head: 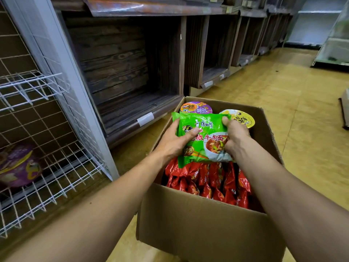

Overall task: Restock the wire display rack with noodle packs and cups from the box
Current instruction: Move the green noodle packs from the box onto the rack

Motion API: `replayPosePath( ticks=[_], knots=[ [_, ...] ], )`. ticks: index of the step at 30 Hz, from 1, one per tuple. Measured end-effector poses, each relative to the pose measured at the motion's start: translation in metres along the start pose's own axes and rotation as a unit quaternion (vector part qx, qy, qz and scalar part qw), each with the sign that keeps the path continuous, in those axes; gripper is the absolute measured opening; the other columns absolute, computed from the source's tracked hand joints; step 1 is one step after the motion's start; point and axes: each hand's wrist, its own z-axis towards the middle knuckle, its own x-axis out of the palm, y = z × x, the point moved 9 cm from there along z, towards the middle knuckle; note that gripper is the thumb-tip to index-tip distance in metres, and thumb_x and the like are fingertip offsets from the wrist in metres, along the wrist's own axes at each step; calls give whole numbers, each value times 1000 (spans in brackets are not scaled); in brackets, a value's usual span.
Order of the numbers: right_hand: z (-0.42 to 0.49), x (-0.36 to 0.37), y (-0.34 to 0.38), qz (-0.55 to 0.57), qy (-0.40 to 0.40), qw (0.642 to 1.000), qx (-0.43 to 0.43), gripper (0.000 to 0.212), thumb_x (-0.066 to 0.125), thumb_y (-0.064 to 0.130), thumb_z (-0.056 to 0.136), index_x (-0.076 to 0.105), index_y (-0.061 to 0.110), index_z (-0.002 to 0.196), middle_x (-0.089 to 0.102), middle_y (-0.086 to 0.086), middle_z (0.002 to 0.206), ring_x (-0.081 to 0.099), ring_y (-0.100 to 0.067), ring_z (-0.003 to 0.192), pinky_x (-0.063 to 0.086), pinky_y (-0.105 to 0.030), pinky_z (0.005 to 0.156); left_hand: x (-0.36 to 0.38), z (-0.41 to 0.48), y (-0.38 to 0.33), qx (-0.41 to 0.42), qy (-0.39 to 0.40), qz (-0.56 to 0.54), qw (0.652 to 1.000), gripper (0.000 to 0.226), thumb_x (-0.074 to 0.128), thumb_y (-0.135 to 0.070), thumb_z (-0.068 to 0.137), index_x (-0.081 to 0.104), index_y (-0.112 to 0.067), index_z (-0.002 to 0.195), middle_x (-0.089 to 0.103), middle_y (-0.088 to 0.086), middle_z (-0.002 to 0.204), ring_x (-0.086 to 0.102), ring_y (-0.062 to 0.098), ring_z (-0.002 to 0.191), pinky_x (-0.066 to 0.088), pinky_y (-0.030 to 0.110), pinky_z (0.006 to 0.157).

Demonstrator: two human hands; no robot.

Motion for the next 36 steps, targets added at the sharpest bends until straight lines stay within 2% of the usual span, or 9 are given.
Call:
replayPosePath(
  ticks=[2, 5, 8, 13, 19, 26, 30, 34, 36],
  knots=[
    [1, 2, 1, -9, 9, 1000, 5, 8, 67, 13, 96, 62, 8, 98, 73, -12, 85, 72, -25, 68, 61, -38, 64, -5, 2, 3, -4, -14, -6, 1000, 74, 81, -47, 81, 46, -28, 144, 67, -4, 131, 69, 16, 112, 52, 45, 104],
    [-1, 12, 0, -29, 46, 998, 11, 23, 69, 18, 95, 64, 3, 111, 76, -16, 94, 76, -30, 78, 63, -48, 77, -12, 4, 6, -6, -41, -32, 999, 67, 79, -40, 85, 46, -30, 141, 68, -3, 128, 71, 17, 109, 55, 44, 99],
    [-3, 22, 0, -58, 82, 995, 6, 33, 72, 30, 93, 65, 6, 115, 78, -16, 97, 77, -33, 85, 61, -54, 84, -16, 3, 4, -5, -66, -76, 995, 49, 75, -31, 90, 51, -29, 133, 72, -1, 121, 73, 17, 101, 59, 41, 92],
    [-7, 48, -5, -76, 182, 980, 19, 45, 70, 44, 91, 69, 10, 119, 77, -14, 104, 76, -33, 92, 59, -54, 86, -37, 0, -4, 26, -119, -70, 990, 59, 76, -46, 86, 51, -28, 138, 72, -3, 118, 73, 17, 101, 57, 44, 95],
    [-25, 78, -3, -92, 278, 956, -23, 36, 63, 31, 97, 63, 13, 128, 73, -18, 118, 72, -34, 102, 59, -51, 87, -64, -8, -16, 57, -158, -56, 984, 33, 68, -41, 94, 57, -30, 123, 72, -11, 106, 72, 1, 86, 58, 19, 76],
    [-36, 106, 2, -119, 295, 941, -119, 18, 63, 23, 98, 71, 16, 113, 75, -15, 112, 71, -31, 103, 55, -52, 97, -95, -19, -27, 74, -198, -58, 976, 33, 71, -40, 93, 60, -28, 122, 75, -5, 109, 73, 11, 96, 59, 33, 88],
    [-49, 128, 3, -128, 305, 931, -156, 15, 64, 24, 98, 72, 17, 109, 76, -13, 108, 73, -29, 98, 56, -51, 95, -117, -26, -39, 79, -208, -60, 973, 32, 70, -37, 93, 61, -23, 121, 75, -1, 110, 73, 18, 100, 58, 42, 93],
    [-61, 150, 0, -131, 306, 926, -178, 16, 67, 29, 95, 72, 20, 107, 76, -12, 108, 73, -32, 101, 56, -55, 95, -144, -39, -46, 81, -227, -10, 970, 25, 66, -45, 94, 60, -32, 114, 74, -12, 102, 71, 5, 93, 57, 33, 90],
    [-72, 168, -6, -131, 319, 921, -182, 20, 69, 32, 93, 72, 20, 109, 76, -11, 108, 73, -32, 102, 55, -57, 96, -161, -47, -47, 79, -236, 28, 968, 24, 62, -54, 95, 58, -37, 112, 71, -14, 107, 69, 6, 99, 54, 38, 97]
  ],
)
